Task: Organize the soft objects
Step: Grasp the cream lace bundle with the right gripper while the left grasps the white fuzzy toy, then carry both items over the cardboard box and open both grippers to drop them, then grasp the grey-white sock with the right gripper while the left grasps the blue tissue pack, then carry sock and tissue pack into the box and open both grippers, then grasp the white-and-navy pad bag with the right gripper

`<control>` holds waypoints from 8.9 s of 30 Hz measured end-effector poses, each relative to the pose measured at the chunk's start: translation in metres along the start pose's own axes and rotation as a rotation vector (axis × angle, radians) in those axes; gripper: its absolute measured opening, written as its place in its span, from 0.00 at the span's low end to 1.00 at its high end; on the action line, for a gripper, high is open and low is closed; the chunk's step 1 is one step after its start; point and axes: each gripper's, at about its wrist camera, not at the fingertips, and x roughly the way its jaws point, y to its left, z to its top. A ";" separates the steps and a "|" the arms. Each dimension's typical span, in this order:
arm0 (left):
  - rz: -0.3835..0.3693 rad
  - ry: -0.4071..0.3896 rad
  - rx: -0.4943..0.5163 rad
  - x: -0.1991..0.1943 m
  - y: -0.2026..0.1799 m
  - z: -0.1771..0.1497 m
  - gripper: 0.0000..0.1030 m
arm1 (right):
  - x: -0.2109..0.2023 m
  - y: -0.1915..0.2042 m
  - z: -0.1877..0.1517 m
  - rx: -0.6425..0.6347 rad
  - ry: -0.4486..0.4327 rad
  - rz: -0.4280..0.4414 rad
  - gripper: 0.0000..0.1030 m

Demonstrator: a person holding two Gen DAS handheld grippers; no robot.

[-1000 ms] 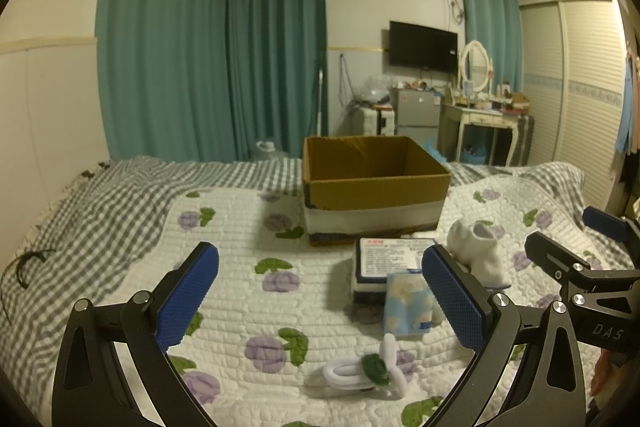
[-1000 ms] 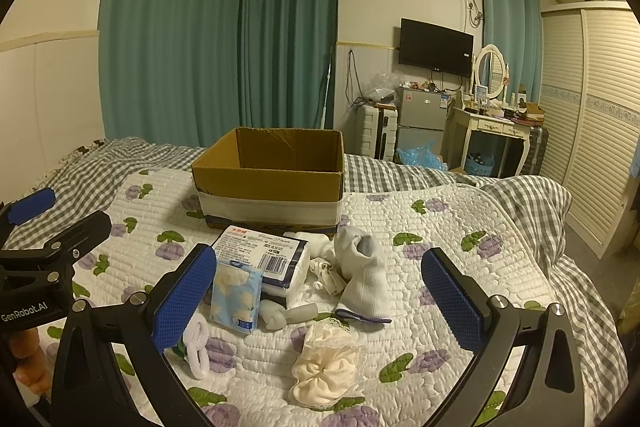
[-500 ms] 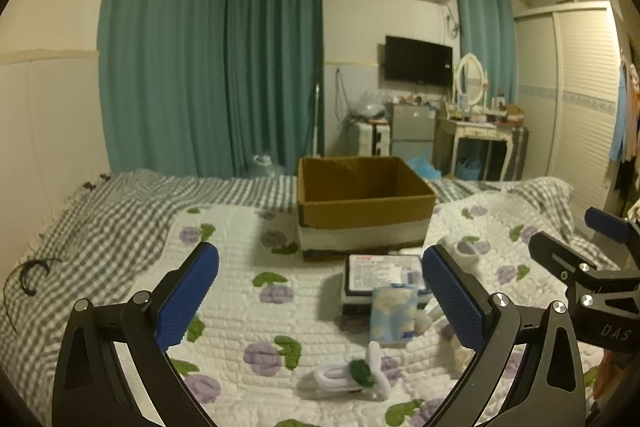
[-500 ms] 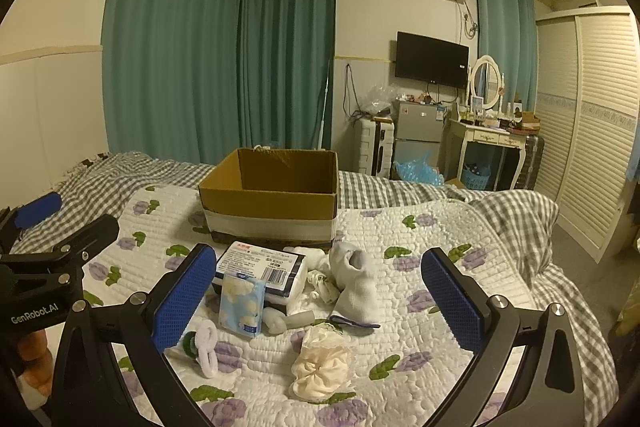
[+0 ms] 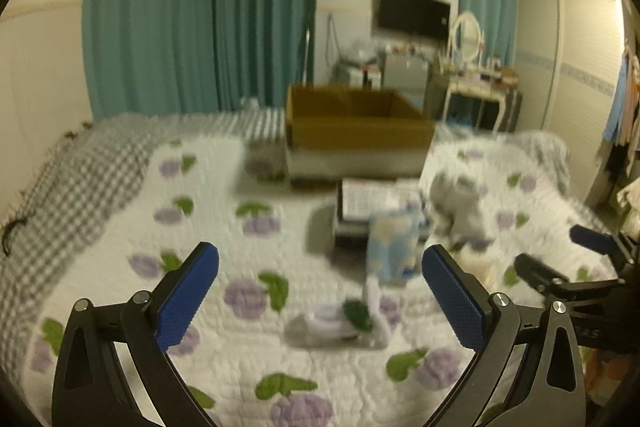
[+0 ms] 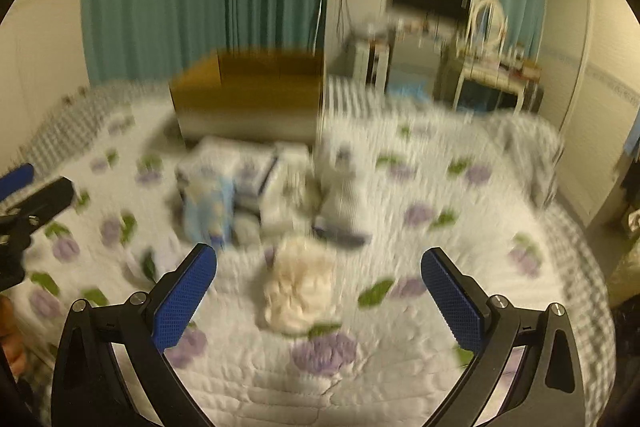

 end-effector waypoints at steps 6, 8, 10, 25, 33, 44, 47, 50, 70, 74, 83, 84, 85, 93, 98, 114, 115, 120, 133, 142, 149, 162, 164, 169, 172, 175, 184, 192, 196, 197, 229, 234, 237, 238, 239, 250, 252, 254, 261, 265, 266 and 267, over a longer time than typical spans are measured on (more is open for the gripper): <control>-0.033 0.126 0.004 0.034 -0.005 -0.028 0.99 | 0.055 0.012 -0.012 -0.035 0.161 0.037 0.96; -0.058 0.158 0.006 0.042 -0.009 -0.035 0.99 | 0.065 0.014 -0.012 -0.032 0.184 0.046 0.91; -0.079 0.183 0.011 0.049 -0.012 -0.039 0.99 | 0.077 0.014 -0.014 -0.029 0.220 0.066 0.82; -0.122 0.346 0.033 0.106 -0.014 -0.057 0.67 | 0.092 0.013 -0.014 -0.004 0.270 0.086 0.22; -0.143 0.337 0.033 0.105 -0.010 -0.060 0.60 | 0.083 0.013 -0.014 -0.002 0.245 0.106 0.17; -0.172 0.188 0.026 0.044 -0.005 -0.014 0.60 | 0.018 0.023 0.025 -0.069 0.084 0.133 0.17; -0.165 0.146 0.052 0.035 -0.012 0.010 0.60 | 0.001 0.024 0.050 -0.091 0.031 0.140 0.17; -0.169 0.104 0.052 0.030 -0.013 0.036 0.60 | -0.009 0.024 0.078 -0.096 -0.012 0.168 0.17; -0.091 0.064 0.121 0.154 -0.004 0.154 0.61 | 0.115 0.021 0.239 -0.098 -0.049 0.285 0.17; -0.105 0.097 0.104 0.200 -0.001 0.162 0.62 | 0.159 0.012 0.243 -0.084 -0.019 0.271 0.17; -0.115 0.092 0.139 0.234 -0.009 0.155 0.81 | 0.177 -0.013 0.240 -0.036 -0.079 0.239 0.80; -0.111 0.090 0.133 0.234 -0.008 0.158 0.81 | 0.173 -0.016 0.241 -0.027 -0.085 0.245 0.80; -0.109 0.087 0.121 0.232 -0.007 0.159 0.81 | 0.168 -0.018 0.243 -0.018 -0.089 0.253 0.80; -0.057 0.057 0.095 0.175 -0.001 0.175 0.81 | 0.101 -0.036 0.250 0.034 -0.136 0.244 0.80; -0.034 -0.036 0.087 0.100 -0.002 0.183 0.86 | 0.027 -0.035 0.248 0.004 -0.200 0.190 0.92; 0.024 -0.105 0.015 0.005 0.006 0.109 0.94 | -0.091 -0.019 0.165 -0.134 -0.289 0.096 0.99; 0.026 -0.087 0.003 0.008 0.008 0.103 0.94 | -0.086 -0.019 0.160 -0.135 -0.277 0.106 0.99; 0.058 -0.011 -0.039 0.027 0.008 0.062 0.94 | -0.044 -0.018 0.134 -0.140 -0.186 0.140 0.99; 0.017 0.175 -0.046 0.096 -0.013 0.006 0.94 | 0.091 -0.029 0.099 -0.172 0.017 0.145 0.99; -0.046 0.251 0.048 0.125 -0.052 -0.017 0.92 | 0.153 -0.055 0.080 -0.088 0.160 0.201 0.91; -0.088 0.274 0.007 0.140 -0.047 -0.015 0.57 | 0.174 -0.055 0.076 -0.071 0.234 0.235 0.49; -0.100 0.255 0.043 0.119 -0.048 -0.012 0.50 | 0.134 -0.063 0.076 -0.042 0.114 0.187 0.28; -0.095 0.246 0.038 0.112 -0.044 -0.009 0.50 | 0.120 -0.063 0.080 -0.039 0.083 0.183 0.27; -0.111 0.217 0.017 0.092 -0.033 -0.001 0.50 | 0.083 -0.053 0.086 -0.060 0.026 0.173 0.27; -0.120 0.193 0.012 0.079 -0.029 0.007 0.50 | 0.058 -0.045 0.089 -0.074 0.000 0.177 0.27; -0.129 0.165 0.008 0.064 -0.026 0.016 0.50 | 0.037 -0.035 0.093 -0.102 -0.023 0.173 0.27; -0.129 0.084 0.012 0.026 -0.016 0.043 0.49 | -0.016 -0.010 0.116 -0.125 -0.102 0.200 0.27; -0.126 0.029 0.004 0.016 -0.005 0.067 0.50 | -0.035 0.011 0.136 -0.149 -0.143 0.227 0.27; -0.125 0.005 -0.001 0.019 0.001 0.081 0.49 | -0.034 0.017 0.147 -0.152 -0.158 0.235 0.27; -0.124 0.002 -0.001 0.021 0.002 0.084 0.50 | -0.033 0.019 0.150 -0.154 -0.159 0.236 0.27; -0.080 0.072 0.190 0.228 -0.006 0.166 0.50 | 0.196 0.005 0.263 -0.066 -0.044 0.239 0.27; -0.081 0.094 0.190 0.246 -0.007 0.161 0.50 | 0.212 0.001 0.255 -0.060 -0.037 0.254 0.27; -0.072 0.083 0.178 0.243 -0.007 0.162 0.53 | 0.210 0.000 0.253 -0.061 -0.037 0.254 0.29; -0.071 0.083 0.172 0.243 -0.007 0.162 0.55 | 0.206 -0.001 0.254 -0.055 -0.045 0.248 0.30; -0.071 0.085 0.166 0.243 -0.006 0.163 0.60 | 0.202 -0.002 0.255 -0.045 -0.053 0.243 0.34; 0.023 -0.027 0.130 0.165 0.002 0.198 0.84 | 0.091 -0.011 0.275 -0.023 -0.177 0.205 0.75; 0.021 -0.063 0.123 0.137 0.004 0.207 0.84 | 0.053 -0.012 0.281 -0.030 -0.217 0.196 0.84; 0.007 -0.108 0.118 0.101 0.006 0.217 0.84 | 0.015 -0.011 0.286 -0.034 -0.256 0.197 0.88; 0.005 -0.251 0.126 -0.015 0.010 0.236 0.97 | -0.091 -0.006 0.285 -0.066 -0.327 0.177 0.94; 0.000 -0.268 0.124 -0.050 0.016 0.228 0.97 | -0.121 -0.003 0.267 -0.081 -0.320 0.186 0.94; -0.001 -0.267 0.123 -0.054 0.017 0.223 0.97 | -0.125 -0.001 0.260 -0.093 -0.316 0.184 0.94; -0.003 -0.266 0.122 -0.056 0.019 0.218 0.97 | -0.129 0.002 0.252 -0.109 -0.313 0.181 0.94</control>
